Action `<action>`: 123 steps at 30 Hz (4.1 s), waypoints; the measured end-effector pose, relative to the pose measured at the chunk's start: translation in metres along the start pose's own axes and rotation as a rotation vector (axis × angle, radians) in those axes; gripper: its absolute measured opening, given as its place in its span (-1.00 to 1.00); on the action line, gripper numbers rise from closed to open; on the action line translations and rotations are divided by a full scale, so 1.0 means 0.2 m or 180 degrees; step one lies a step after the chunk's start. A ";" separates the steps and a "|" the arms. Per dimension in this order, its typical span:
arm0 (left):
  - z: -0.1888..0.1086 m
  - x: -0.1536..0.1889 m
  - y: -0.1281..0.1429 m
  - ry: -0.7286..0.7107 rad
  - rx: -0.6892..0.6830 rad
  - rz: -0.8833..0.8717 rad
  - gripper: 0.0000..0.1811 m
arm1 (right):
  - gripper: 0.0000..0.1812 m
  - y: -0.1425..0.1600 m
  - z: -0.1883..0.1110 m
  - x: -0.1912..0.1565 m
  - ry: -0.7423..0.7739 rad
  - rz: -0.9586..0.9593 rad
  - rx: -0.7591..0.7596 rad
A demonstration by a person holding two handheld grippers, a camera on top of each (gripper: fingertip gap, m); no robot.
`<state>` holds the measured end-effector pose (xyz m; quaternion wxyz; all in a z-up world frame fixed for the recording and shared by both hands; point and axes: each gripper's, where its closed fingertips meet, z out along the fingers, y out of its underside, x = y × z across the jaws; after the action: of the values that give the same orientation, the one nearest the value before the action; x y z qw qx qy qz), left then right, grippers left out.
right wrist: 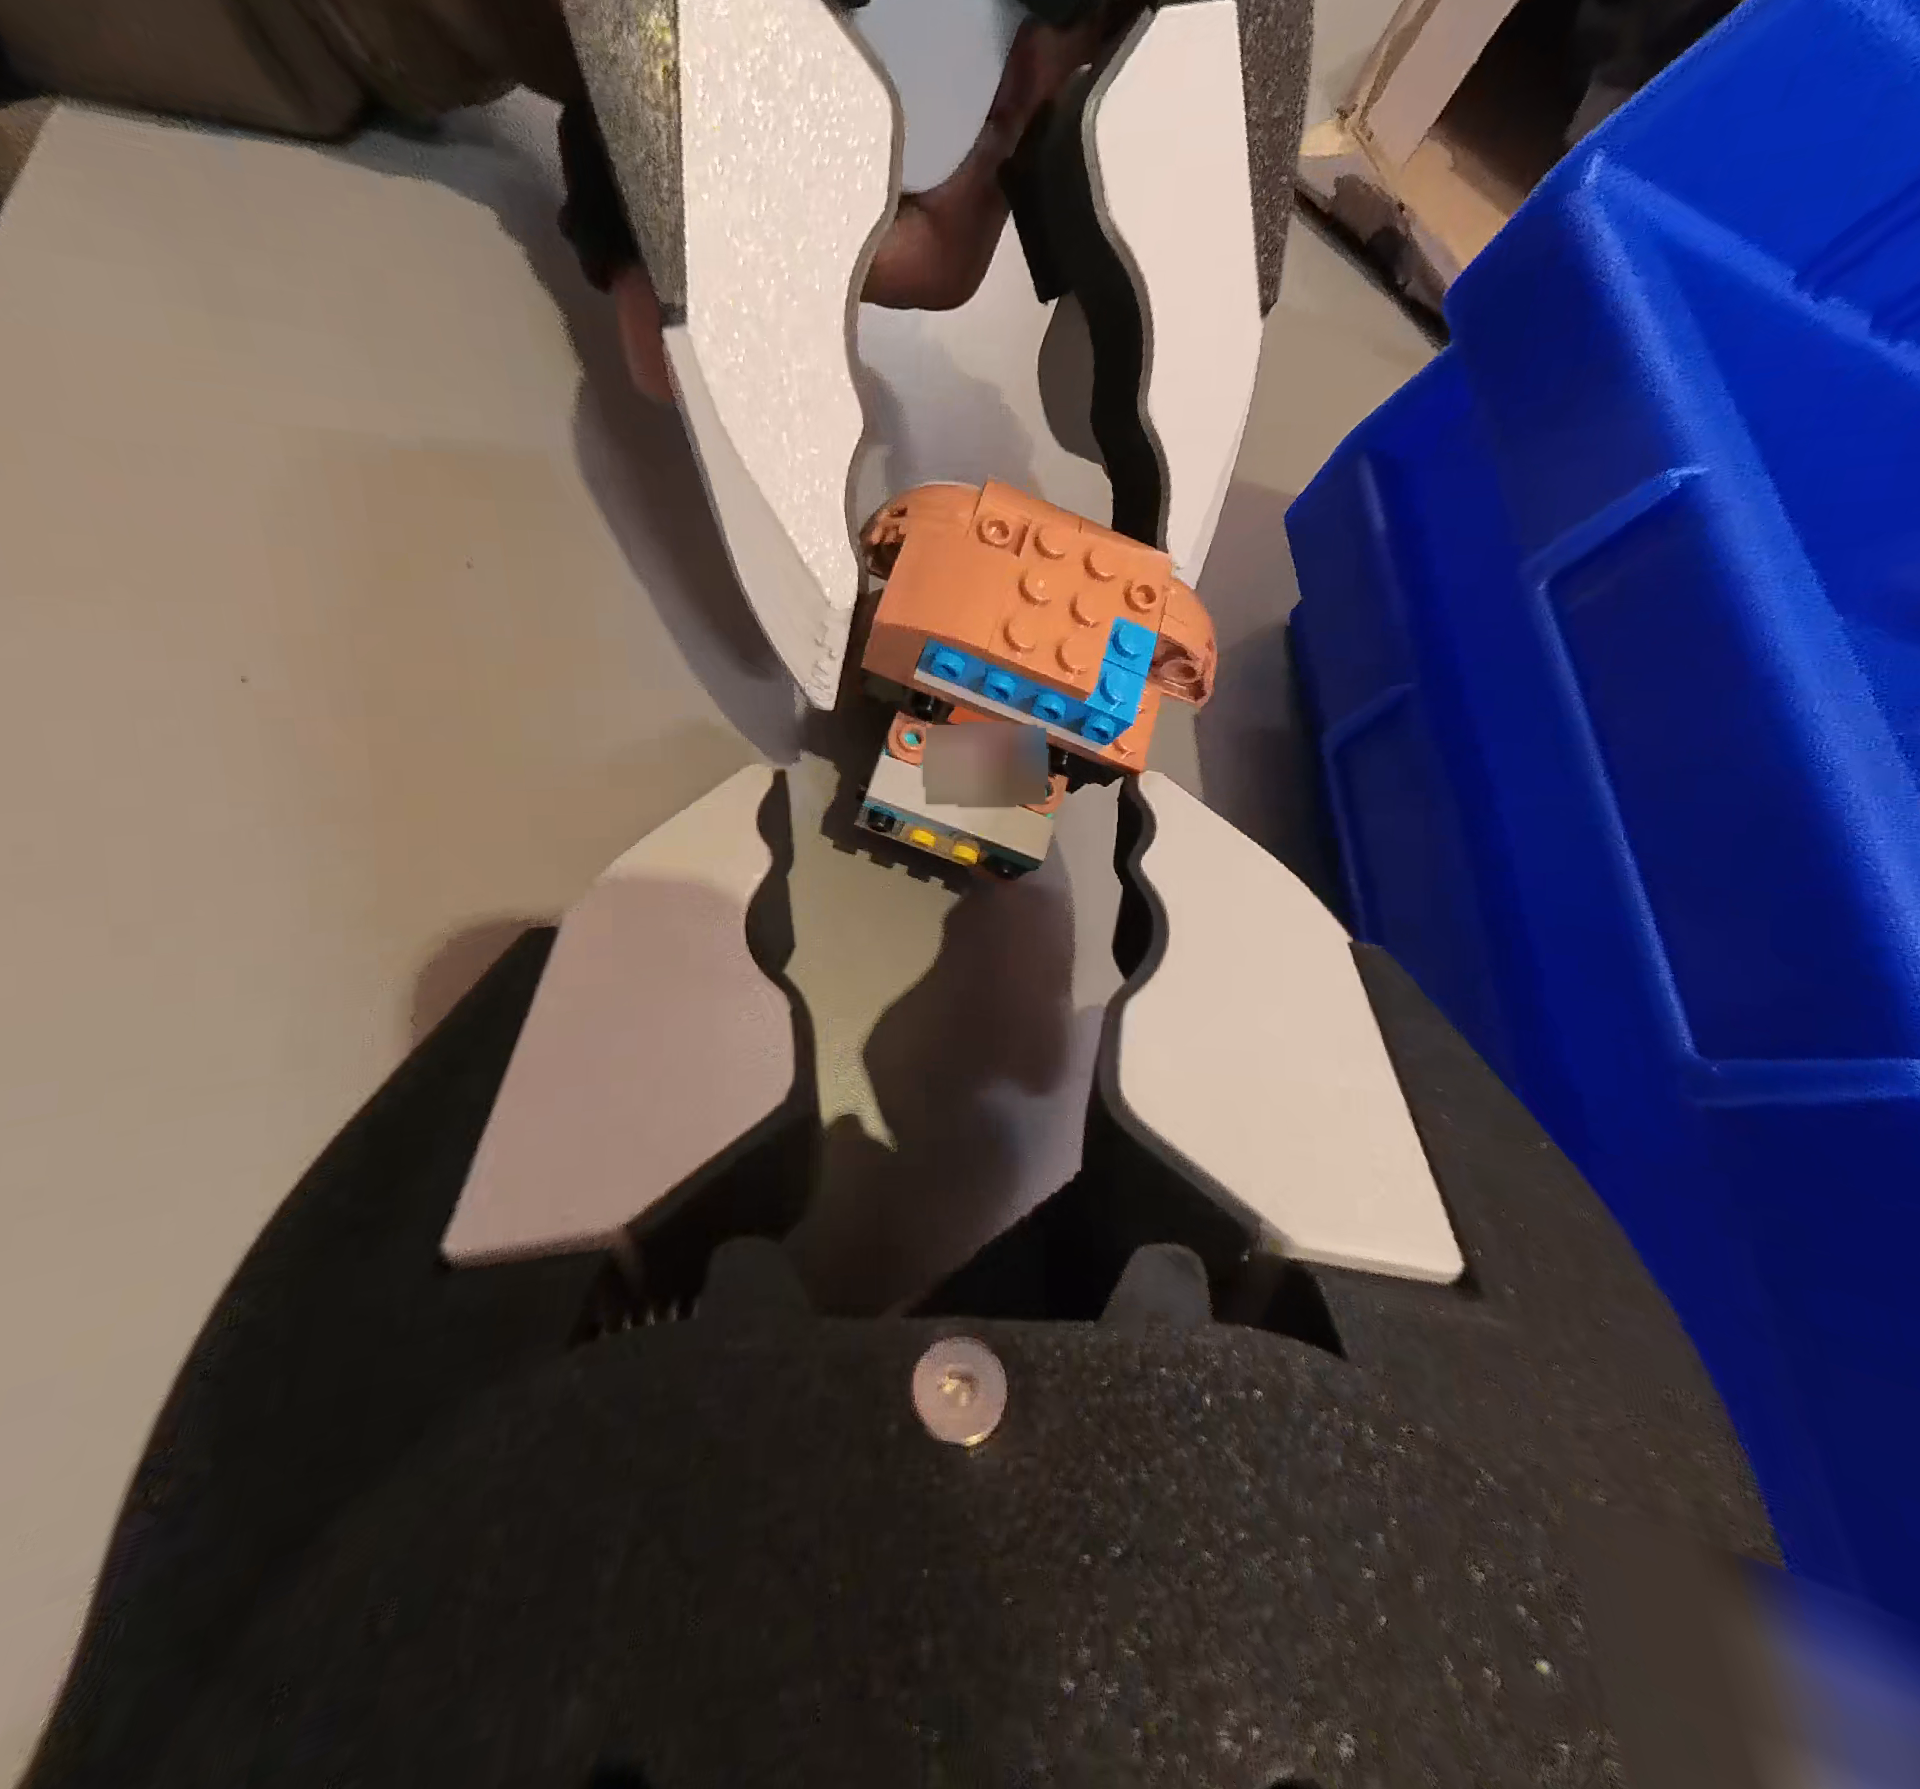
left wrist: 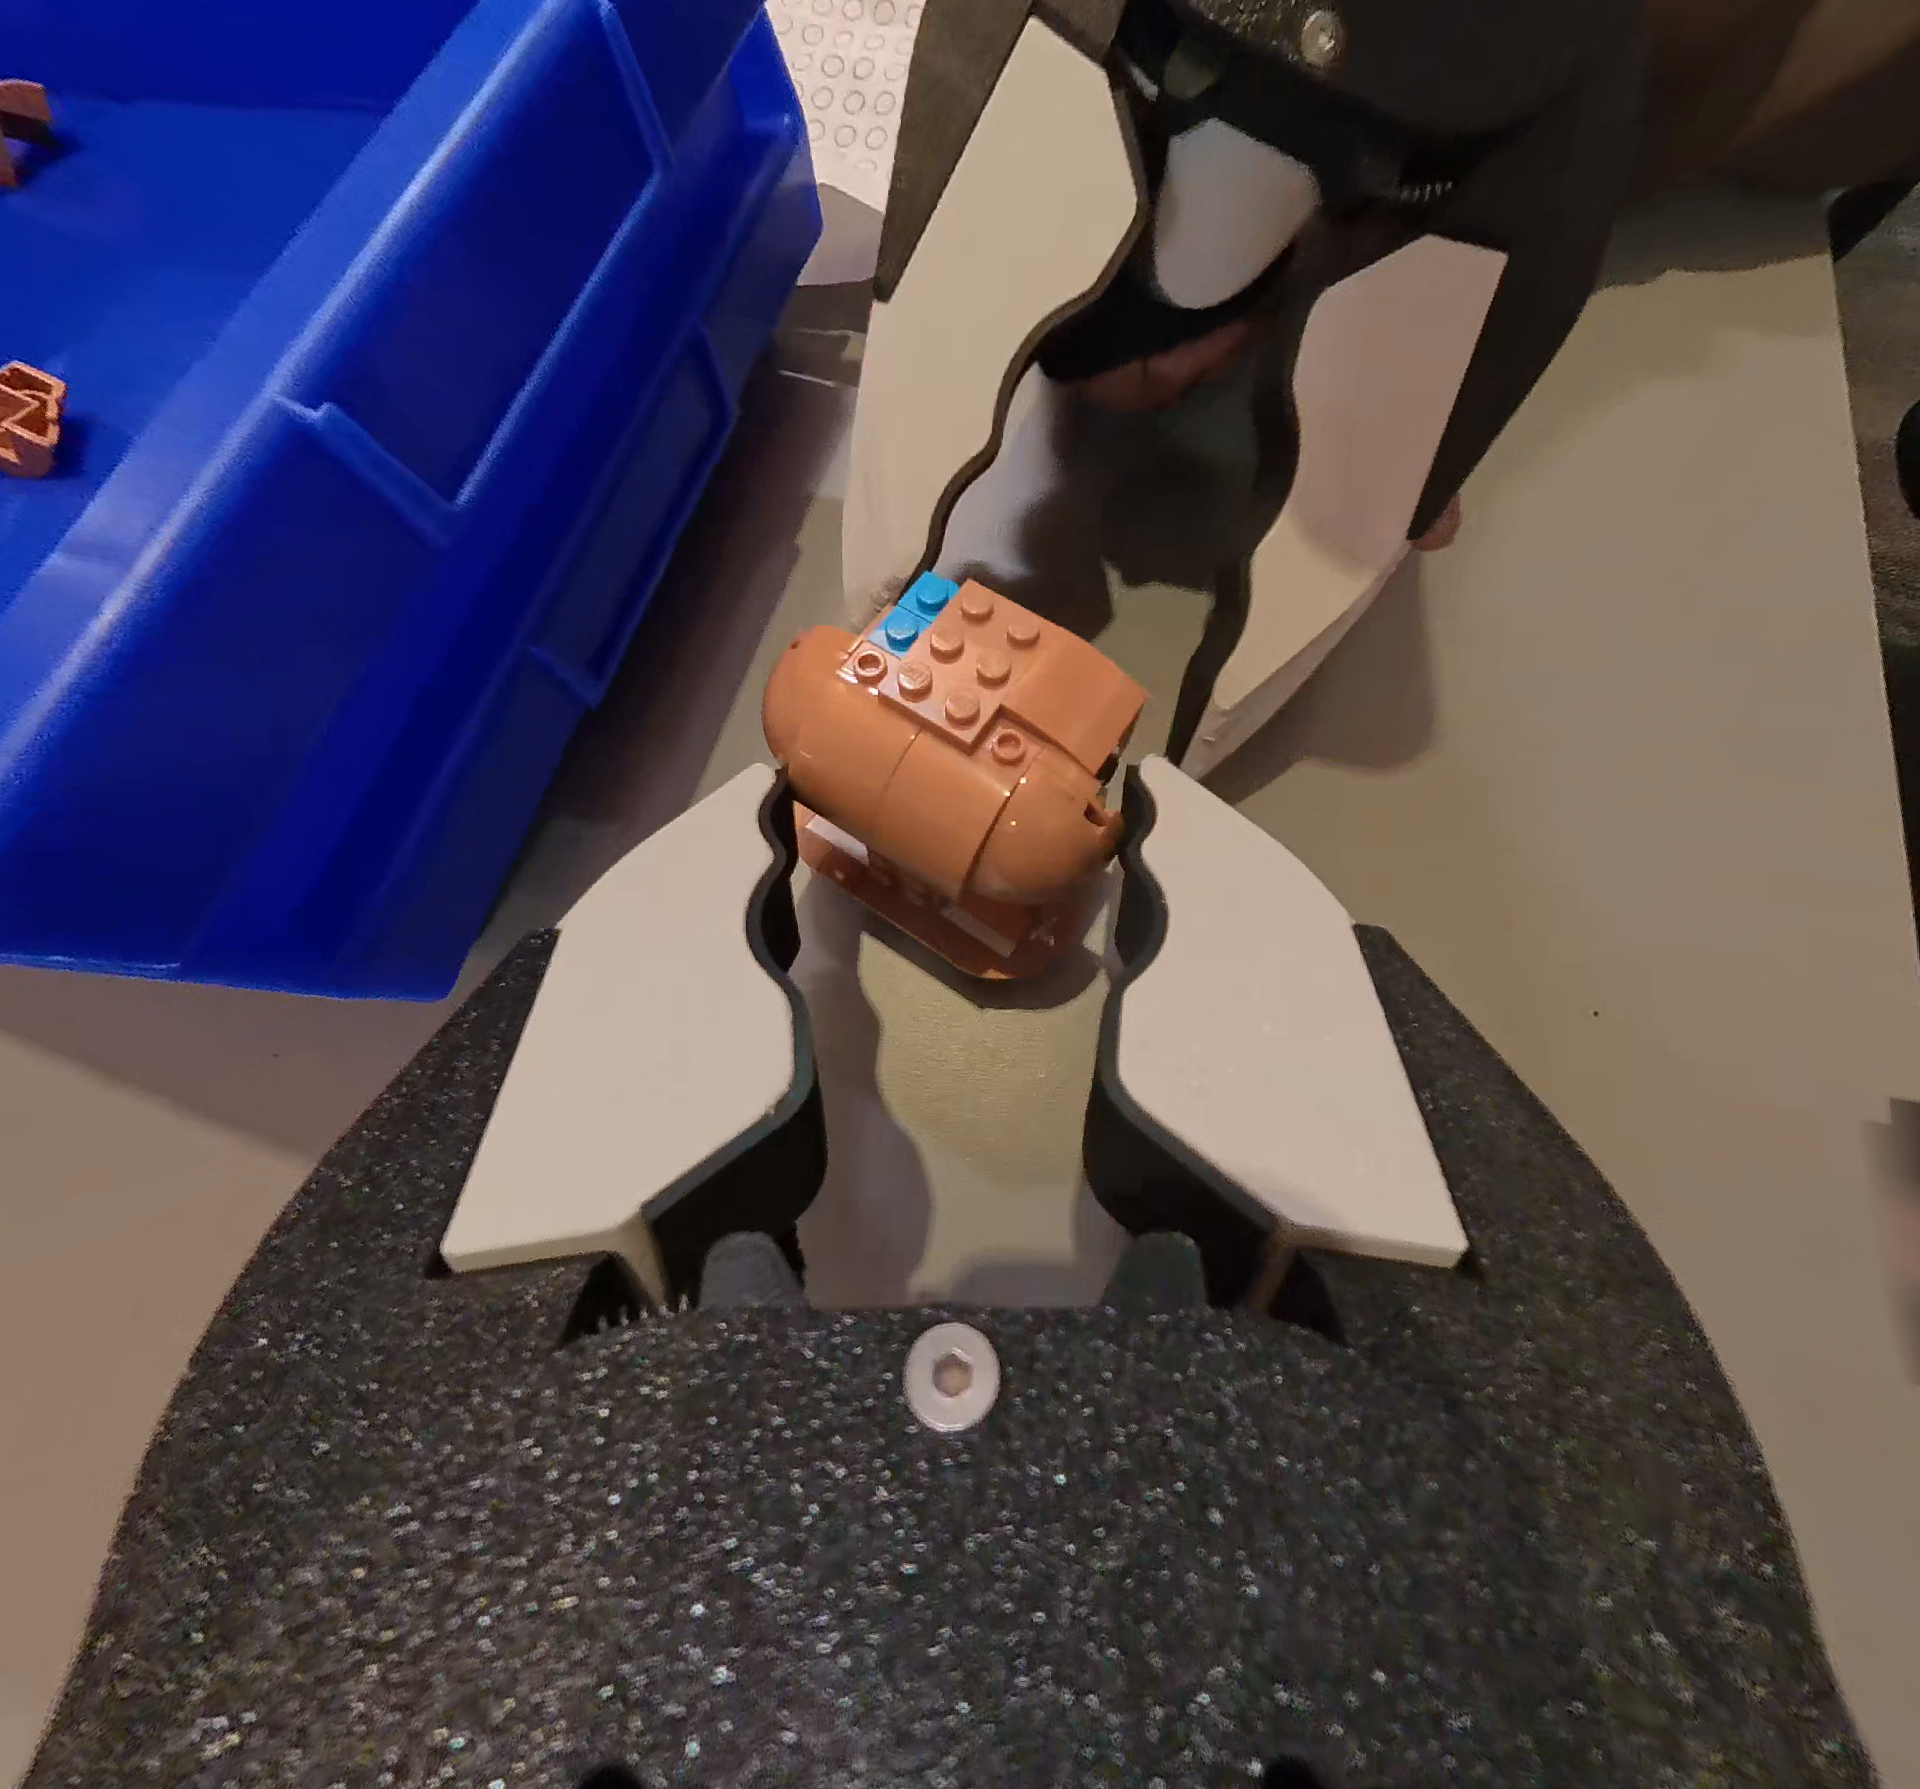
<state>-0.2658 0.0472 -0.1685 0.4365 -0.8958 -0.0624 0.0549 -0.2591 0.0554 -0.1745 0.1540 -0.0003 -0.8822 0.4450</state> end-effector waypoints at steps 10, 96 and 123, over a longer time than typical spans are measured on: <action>0.01 -0.01 -0.01 0.0058 0.0103 -0.0217 -0.34 | -0.44 0.01 0.01 0.05 0.0292 0.0029 -0.0131; -0.02 0.15 0.01 0.0474 0.0059 0.0694 -0.40 | -0.58 -0.07 -0.10 -0.06 -0.0157 -0.0300 0.0245; 0.00 0.14 -0.03 0.0168 0.0150 0.1040 -0.46 | -0.75 -0.11 -0.13 -0.04 0.0307 -0.0977 0.0083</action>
<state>-0.2384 0.0557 -0.1642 0.4443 -0.8847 0.0968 0.1031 -0.2420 0.0611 -0.1448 0.2624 0.1151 -0.8576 0.4271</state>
